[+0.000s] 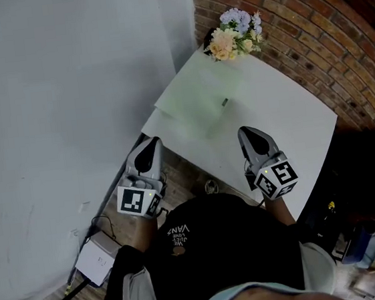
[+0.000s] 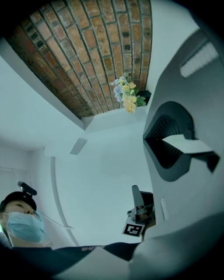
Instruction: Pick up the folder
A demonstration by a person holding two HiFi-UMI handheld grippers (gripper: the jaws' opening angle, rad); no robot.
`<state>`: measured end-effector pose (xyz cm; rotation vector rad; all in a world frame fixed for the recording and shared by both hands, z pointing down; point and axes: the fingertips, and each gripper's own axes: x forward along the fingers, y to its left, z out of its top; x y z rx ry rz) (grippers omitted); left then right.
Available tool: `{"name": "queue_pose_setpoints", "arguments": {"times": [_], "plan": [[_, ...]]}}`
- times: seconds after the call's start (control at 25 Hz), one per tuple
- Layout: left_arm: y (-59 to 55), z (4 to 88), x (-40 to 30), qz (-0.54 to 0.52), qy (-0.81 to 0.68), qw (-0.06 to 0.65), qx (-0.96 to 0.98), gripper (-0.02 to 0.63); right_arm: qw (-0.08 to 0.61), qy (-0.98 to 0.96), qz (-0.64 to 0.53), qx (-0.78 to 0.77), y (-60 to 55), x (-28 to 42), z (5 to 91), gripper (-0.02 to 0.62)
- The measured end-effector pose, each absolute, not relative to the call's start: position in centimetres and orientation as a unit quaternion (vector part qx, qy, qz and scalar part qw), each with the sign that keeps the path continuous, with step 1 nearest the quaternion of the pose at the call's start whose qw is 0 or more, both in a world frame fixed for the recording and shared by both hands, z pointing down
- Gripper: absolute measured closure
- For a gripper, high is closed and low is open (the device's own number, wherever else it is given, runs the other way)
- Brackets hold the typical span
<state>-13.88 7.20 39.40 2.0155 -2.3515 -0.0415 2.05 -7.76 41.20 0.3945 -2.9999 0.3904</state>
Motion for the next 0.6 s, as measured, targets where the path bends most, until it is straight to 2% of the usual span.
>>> {"name": "queue_pose_setpoints", "arguments": {"times": [0.6], "plan": [[3.5,39.7,-14.3,-0.009,-0.768,0.025,0.64,0.606,0.049,-0.983,0.14,0.109,-10.4,1.7,42.3,0.597]]}}
